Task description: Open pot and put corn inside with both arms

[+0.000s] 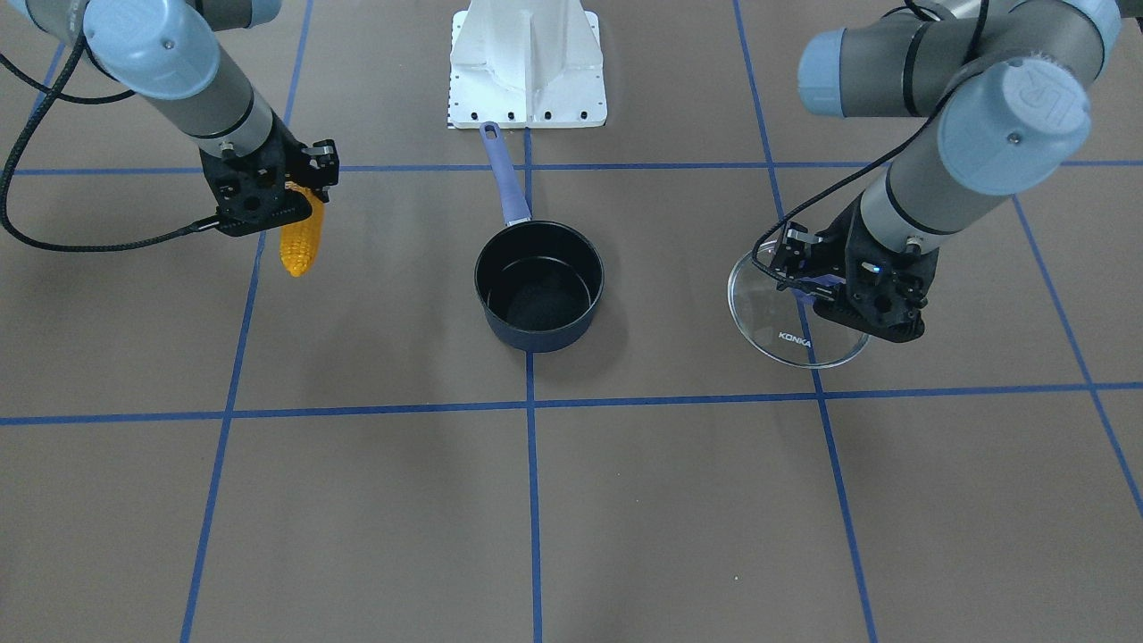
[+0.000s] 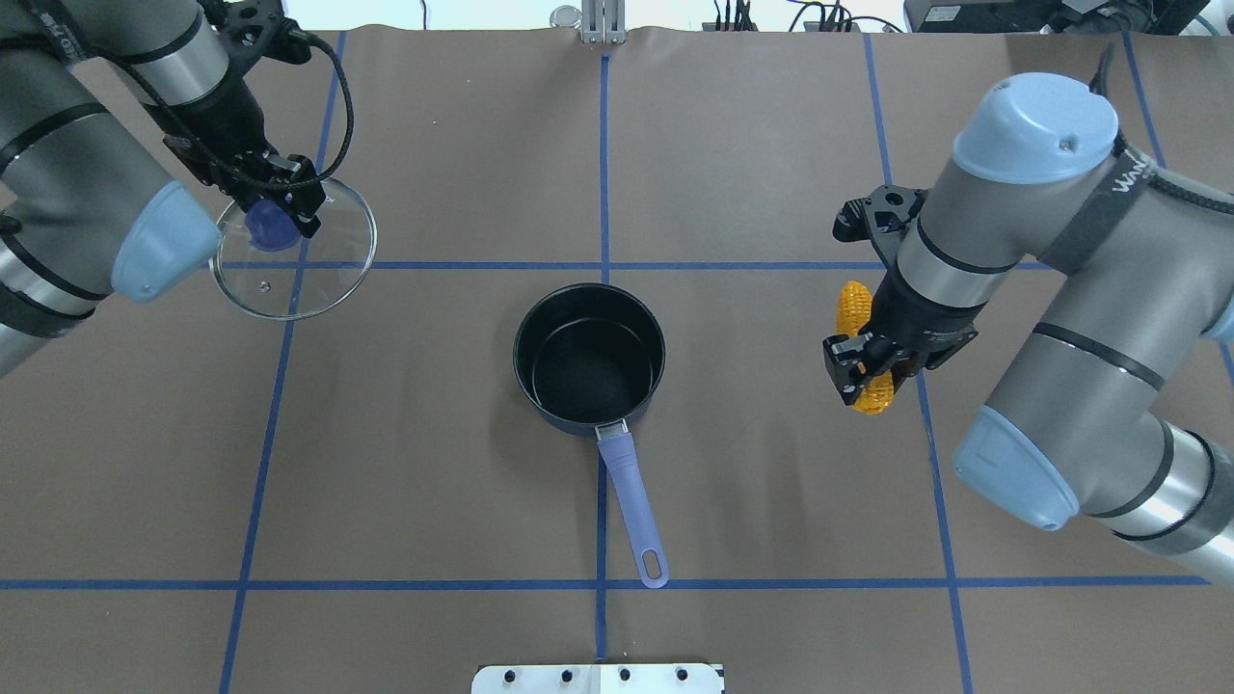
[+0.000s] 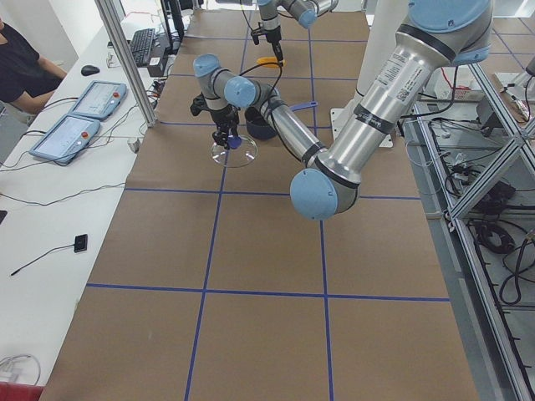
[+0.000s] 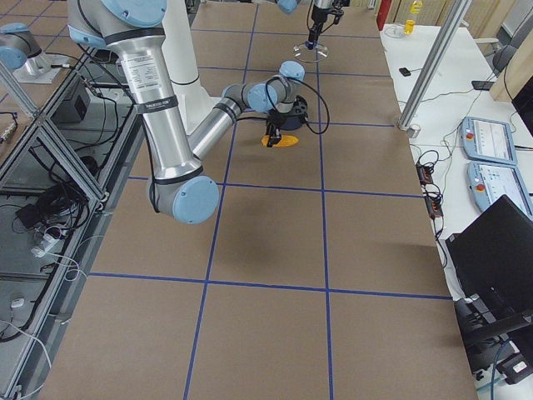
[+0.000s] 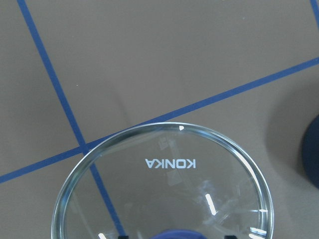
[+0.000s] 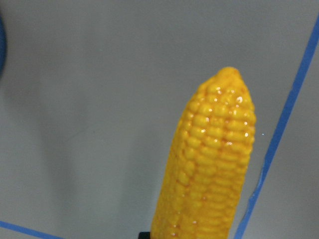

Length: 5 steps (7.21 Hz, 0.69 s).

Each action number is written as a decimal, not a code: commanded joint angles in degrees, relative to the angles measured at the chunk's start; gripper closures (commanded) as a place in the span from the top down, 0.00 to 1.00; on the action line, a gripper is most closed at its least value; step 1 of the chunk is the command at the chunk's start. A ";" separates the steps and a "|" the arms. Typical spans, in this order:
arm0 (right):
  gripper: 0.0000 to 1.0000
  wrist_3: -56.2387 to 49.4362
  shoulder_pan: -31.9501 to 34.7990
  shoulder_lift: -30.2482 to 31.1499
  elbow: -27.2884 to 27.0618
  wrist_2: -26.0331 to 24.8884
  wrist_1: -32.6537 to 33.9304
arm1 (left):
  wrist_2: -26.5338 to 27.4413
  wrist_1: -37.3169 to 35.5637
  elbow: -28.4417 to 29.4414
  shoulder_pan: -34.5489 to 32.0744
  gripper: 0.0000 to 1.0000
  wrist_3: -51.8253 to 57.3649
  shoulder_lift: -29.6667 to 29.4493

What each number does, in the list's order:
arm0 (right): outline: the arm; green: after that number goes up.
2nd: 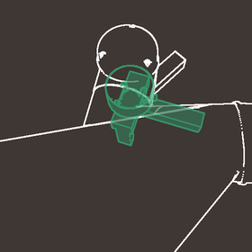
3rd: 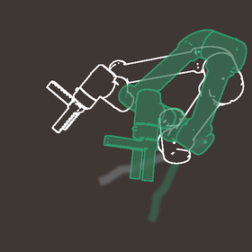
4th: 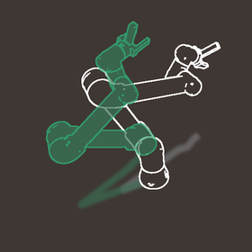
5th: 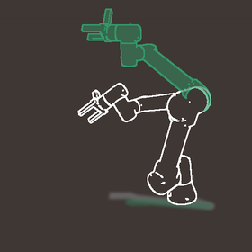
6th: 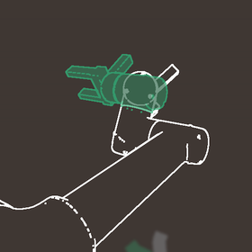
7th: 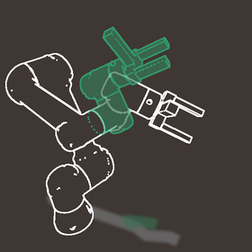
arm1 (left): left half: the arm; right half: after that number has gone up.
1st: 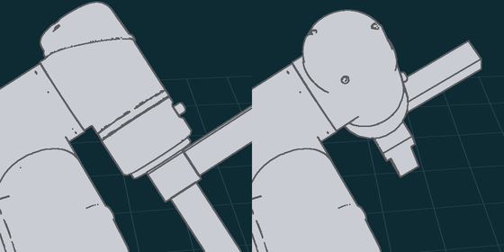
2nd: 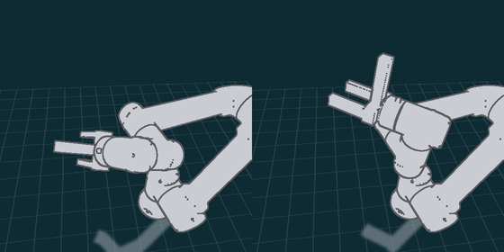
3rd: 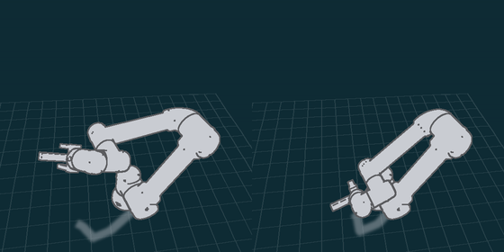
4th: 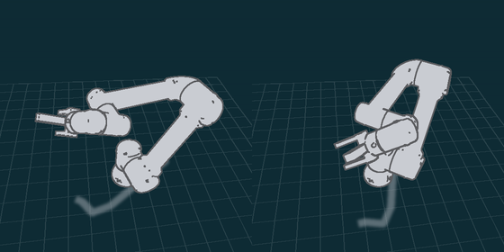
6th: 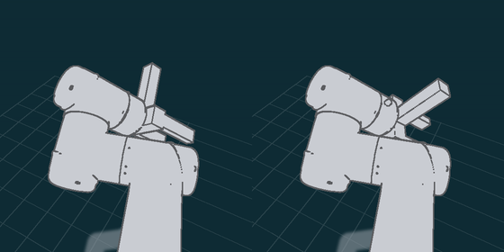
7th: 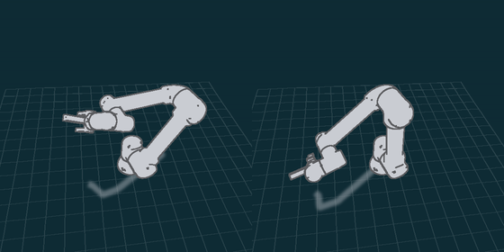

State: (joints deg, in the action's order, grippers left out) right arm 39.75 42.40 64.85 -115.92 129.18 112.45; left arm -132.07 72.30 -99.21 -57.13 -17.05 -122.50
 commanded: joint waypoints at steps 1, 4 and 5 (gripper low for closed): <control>0.17 2.43 -0.73 -7.42 2.17 -0.07 1.72 | 0.06 0.73 0.86 -2.27 0.63 6.56 3.04; 0.17 11.08 -4.15 -13.87 14.54 -0.59 -16.56 | -0.03 3.35 3.59 -4.92 0.63 13.71 7.43; 0.17 12.35 -5.56 -14.83 16.06 -0.77 -18.74 | -0.03 7.37 4.89 -5.01 0.63 13.71 9.36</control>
State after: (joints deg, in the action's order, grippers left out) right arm 48.91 38.68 51.46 -103.26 128.69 99.67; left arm -132.10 75.84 -95.67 -61.78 -4.05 -115.42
